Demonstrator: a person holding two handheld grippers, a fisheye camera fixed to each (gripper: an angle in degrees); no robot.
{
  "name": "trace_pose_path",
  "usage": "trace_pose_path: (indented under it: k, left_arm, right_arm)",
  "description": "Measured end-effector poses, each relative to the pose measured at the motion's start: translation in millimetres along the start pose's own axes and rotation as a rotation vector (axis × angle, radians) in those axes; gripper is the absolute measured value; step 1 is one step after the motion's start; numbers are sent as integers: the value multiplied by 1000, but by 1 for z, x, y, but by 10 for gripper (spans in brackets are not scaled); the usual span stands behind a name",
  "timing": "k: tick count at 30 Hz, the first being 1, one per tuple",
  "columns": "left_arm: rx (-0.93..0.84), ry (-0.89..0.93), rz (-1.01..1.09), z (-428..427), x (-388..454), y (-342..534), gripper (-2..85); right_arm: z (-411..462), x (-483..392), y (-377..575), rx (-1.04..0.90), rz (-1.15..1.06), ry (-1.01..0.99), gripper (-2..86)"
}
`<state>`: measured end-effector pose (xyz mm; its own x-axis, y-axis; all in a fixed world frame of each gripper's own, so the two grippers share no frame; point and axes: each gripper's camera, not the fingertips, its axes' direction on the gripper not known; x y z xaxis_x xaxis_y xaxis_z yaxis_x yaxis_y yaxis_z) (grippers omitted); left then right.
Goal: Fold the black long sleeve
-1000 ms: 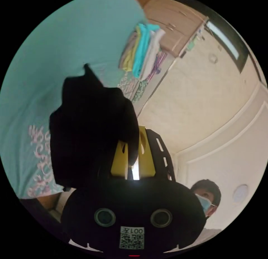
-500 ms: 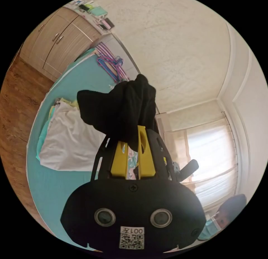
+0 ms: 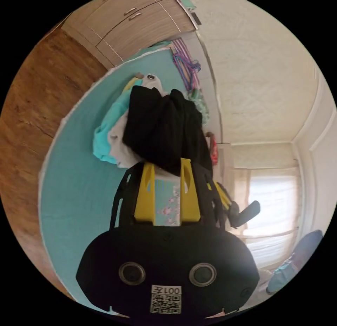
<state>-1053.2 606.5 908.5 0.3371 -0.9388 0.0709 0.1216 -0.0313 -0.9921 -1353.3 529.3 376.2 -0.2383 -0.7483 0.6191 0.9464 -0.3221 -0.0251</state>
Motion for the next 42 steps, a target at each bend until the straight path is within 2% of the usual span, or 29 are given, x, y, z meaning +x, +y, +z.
trace_pose_path:
  k: [3, 5, 6, 8, 9, 11, 13, 16, 18, 20, 22, 24, 26, 29, 33, 36, 40, 42]
  left_arm:
    - [9, -182, 88, 7, 46, 41, 80]
    - [38, -458, 282, 9, 102, 88, 48]
    - [47, -542, 344, 11, 118, 103, 38]
    - [81, -866, 597, 24, 180, 173, 1]
    - [86, -932, 655, 29, 194, 193, -1]
    - [105, -1105, 860, 49, 241, 275, -7]
    - [106, -1151, 945, 64, 269, 338, -9]
    - [-34, -1117, 963, 93, 311, 438, -10]
    - [-150, -1089, 942, 116, 339, 494, -10]
    - [-319, -1171, 954, 161, 375, 565, -10]
    - [-393, -1220, 997, 199, 407, 614, -10]
    - [-445, -1175, 1051, 235, 450, 656, -10]
    - [-478, -1086, 1131, 285, 517, 705, -9]
    - [-443, -1048, 1223, 355, 599, 760, -8]
    - [-470, -908, 1235, 448, 677, 824, 2]
    - [-624, -758, 1256, 533, 724, 876, 42]
    - [-817, -539, 1293, 644, 776, 939, 79]
    - [-900, -514, 1304, 695, 788, 965, 99]
  right_arm:
    - [-35, -5, 30, -3, 9, 50, 41]
    - [-82, -19, 75, 54, 11, 175, 29]
    - [-95, -24, 88, 62, 9, 211, 26]
    - [-146, -46, 148, 64, 27, 314, 18]
    - [-159, -51, 164, 51, 40, 318, 16]
    - [-204, -69, 231, -77, 118, 276, 12]
    - [-242, -84, 284, -221, 176, 231, 11]
    - [-315, -102, 372, -450, 275, 202, 9]
    - [-359, -102, 427, -531, 371, 192, 8]
    - [-406, -91, 500, -612, 467, 211, 7]
    - [-436, -72, 558, -675, 563, 271, 7]
    - [-472, -50, 617, -670, 702, 268, 8]
    - [-527, -20, 698, -587, 903, 199, 9]
    - [-591, 13, 792, -502, 991, 147, 12]
    - [-658, 57, 891, -534, 967, 168, 27]
    - [-712, 92, 956, -536, 993, 192, 50]
    - [-770, 137, 1033, -426, 1120, 158, 67]
    - [-783, 157, 1061, -407, 1152, 131, 69]
